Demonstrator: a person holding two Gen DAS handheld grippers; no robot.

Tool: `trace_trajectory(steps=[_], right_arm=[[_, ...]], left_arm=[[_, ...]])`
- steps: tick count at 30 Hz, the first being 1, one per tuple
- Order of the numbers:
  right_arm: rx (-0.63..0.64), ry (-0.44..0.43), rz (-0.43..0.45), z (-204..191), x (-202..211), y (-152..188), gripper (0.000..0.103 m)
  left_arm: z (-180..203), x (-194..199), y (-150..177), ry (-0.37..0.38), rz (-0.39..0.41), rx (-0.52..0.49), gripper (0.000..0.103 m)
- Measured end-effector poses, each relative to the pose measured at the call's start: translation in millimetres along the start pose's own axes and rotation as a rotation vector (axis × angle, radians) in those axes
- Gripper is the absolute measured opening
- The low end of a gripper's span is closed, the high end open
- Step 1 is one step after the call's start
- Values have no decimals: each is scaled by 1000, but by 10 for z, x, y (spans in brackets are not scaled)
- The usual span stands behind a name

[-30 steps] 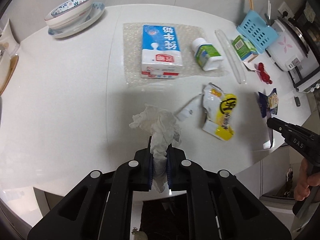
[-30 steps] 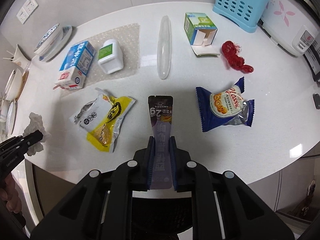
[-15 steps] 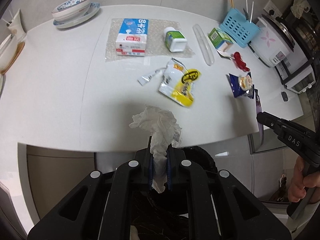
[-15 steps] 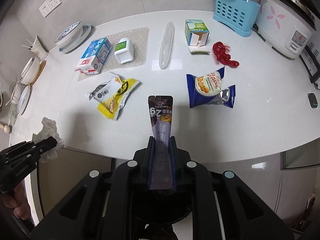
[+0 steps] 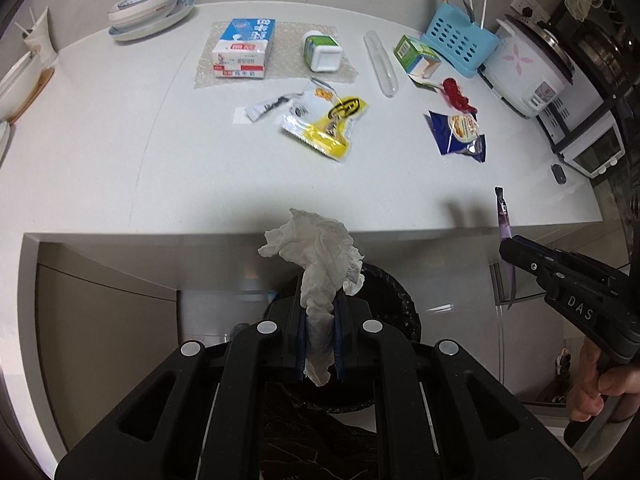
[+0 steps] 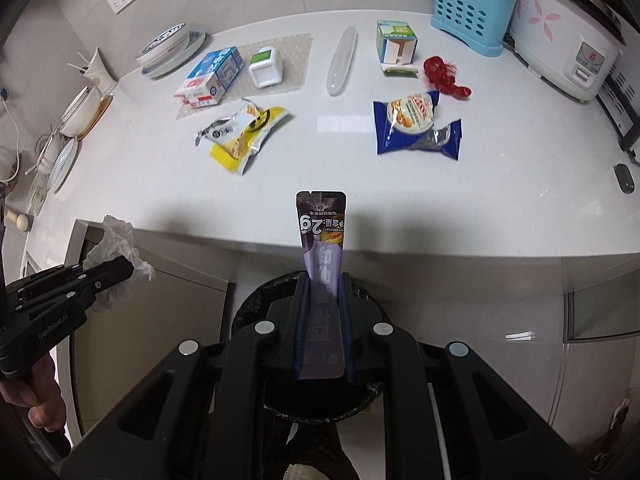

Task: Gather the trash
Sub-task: 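Carry the tissue and purple wrapper down over the black trash bin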

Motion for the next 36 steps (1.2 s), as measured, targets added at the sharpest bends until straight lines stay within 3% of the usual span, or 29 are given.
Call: trace_trajectory(steps=[23, 36], right_arm=[[30, -6, -37, 138, -469, 773, 14], [-42, 25, -72, 388, -720, 962, 14]], left_arm=[[223, -701, 700, 1, -57, -10, 9], [389, -1164, 819, 7, -96, -67, 9]])
Point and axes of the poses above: each gripper's, at about its wrist camera, not at the fingertips, and x roughly against the way its jaws point, z to its right, y to its underside, the point moved 4 cm from there along -x, roughly the way its jaws point, and after that the axes turned 2 degrees about -y, right-handed, at the moved point
